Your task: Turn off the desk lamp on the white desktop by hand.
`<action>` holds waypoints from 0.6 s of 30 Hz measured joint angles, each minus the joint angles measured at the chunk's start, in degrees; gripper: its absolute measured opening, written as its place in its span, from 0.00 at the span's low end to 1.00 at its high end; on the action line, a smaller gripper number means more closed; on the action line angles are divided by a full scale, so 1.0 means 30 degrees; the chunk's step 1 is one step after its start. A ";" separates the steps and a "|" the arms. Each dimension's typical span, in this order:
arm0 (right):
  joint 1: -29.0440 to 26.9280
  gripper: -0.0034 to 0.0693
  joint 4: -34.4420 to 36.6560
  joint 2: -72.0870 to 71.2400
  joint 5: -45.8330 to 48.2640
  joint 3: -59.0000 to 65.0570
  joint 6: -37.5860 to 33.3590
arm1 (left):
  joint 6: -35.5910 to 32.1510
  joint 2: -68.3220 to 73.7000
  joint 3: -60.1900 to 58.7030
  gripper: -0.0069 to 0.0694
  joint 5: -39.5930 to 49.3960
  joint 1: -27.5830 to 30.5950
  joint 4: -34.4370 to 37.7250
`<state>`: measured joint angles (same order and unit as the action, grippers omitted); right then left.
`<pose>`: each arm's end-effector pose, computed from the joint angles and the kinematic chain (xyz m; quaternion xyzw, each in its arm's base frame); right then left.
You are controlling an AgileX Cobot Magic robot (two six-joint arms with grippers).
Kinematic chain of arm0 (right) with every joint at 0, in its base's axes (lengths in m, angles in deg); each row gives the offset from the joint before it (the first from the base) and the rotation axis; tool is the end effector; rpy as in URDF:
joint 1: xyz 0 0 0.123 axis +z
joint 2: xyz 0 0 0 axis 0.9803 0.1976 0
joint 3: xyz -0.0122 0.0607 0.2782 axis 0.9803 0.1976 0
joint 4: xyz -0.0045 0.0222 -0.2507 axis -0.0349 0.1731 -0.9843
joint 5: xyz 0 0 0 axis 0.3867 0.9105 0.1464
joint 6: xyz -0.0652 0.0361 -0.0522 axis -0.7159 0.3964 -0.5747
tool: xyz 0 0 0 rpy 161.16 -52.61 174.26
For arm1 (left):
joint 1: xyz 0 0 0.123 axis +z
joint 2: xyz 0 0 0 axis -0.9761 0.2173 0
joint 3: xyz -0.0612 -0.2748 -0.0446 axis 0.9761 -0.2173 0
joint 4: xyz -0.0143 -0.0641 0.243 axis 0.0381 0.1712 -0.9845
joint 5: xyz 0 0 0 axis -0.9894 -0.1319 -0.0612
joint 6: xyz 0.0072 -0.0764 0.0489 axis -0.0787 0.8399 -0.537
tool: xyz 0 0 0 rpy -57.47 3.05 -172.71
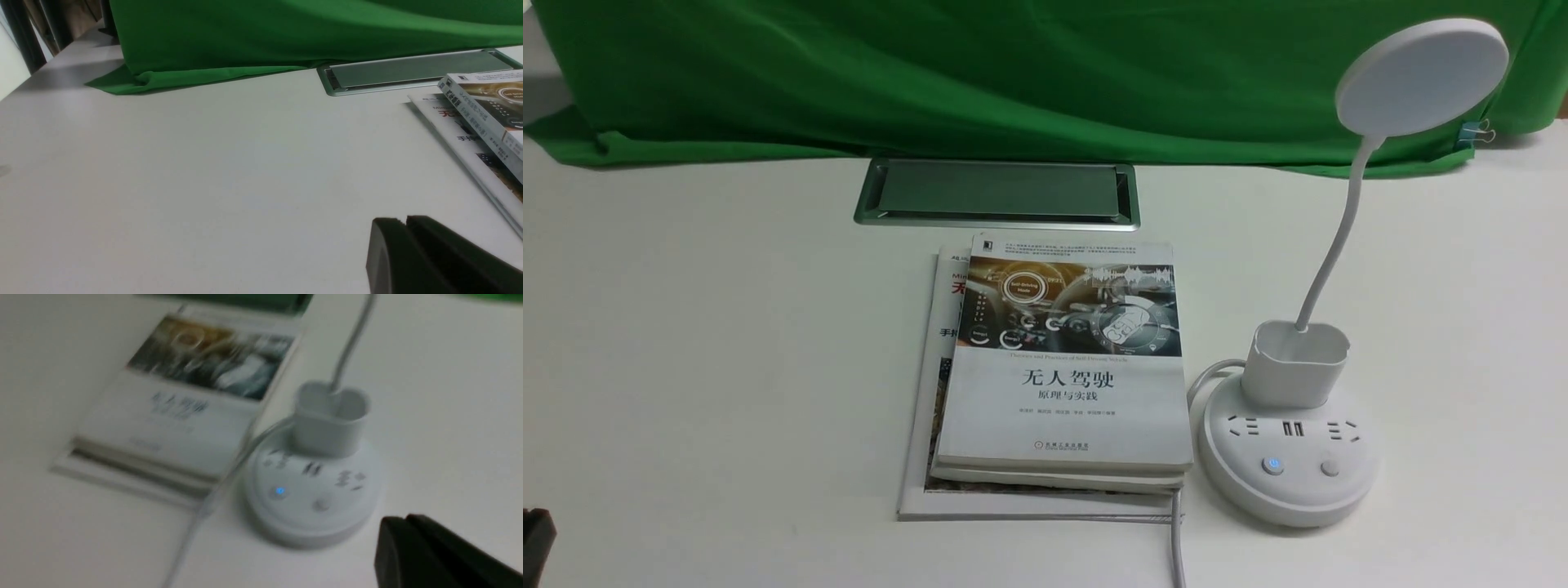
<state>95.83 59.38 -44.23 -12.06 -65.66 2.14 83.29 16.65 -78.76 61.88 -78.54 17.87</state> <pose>0.0812 0.0286 0.3019 -0.1273 0.8427 0.0989 0.5137 0.0554 -0.0001 0.1888 0.0612 0.7591 0.0468 0.6464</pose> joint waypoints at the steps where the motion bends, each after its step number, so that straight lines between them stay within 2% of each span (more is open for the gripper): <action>1: -0.0812 0.10 -0.0100 -0.0782 -0.1249 0.1251 -0.0732 | 0.0000 0.0000 0.0000 0.12 0.0000 0.0000 0.0000; 3: -0.1525 0.10 -0.0099 -0.1473 -0.2251 0.2252 -0.1334 | 0.0000 0.0000 0.0000 0.12 0.0000 0.0000 0.0000; 5: -0.3154 0.10 -0.0161 -0.3567 -0.4748 0.4981 -0.2275 | 0.0000 0.0000 0.0000 0.12 0.0000 0.0000 0.0000; 10: -0.4355 0.10 -0.0175 -0.6619 -0.7767 0.9118 -0.2395 | -0.0005 0.0000 0.0000 0.12 0.0000 0.0000 0.0000; 18: -0.4568 0.10 -0.0175 -0.8453 -0.7659 1.0184 -0.2288 | -0.0005 0.0000 0.0000 0.12 0.0000 0.0000 0.0000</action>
<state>82.13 58.86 -69.59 -35.04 -35.11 -4.72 83.28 16.65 -78.76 61.88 -78.54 17.87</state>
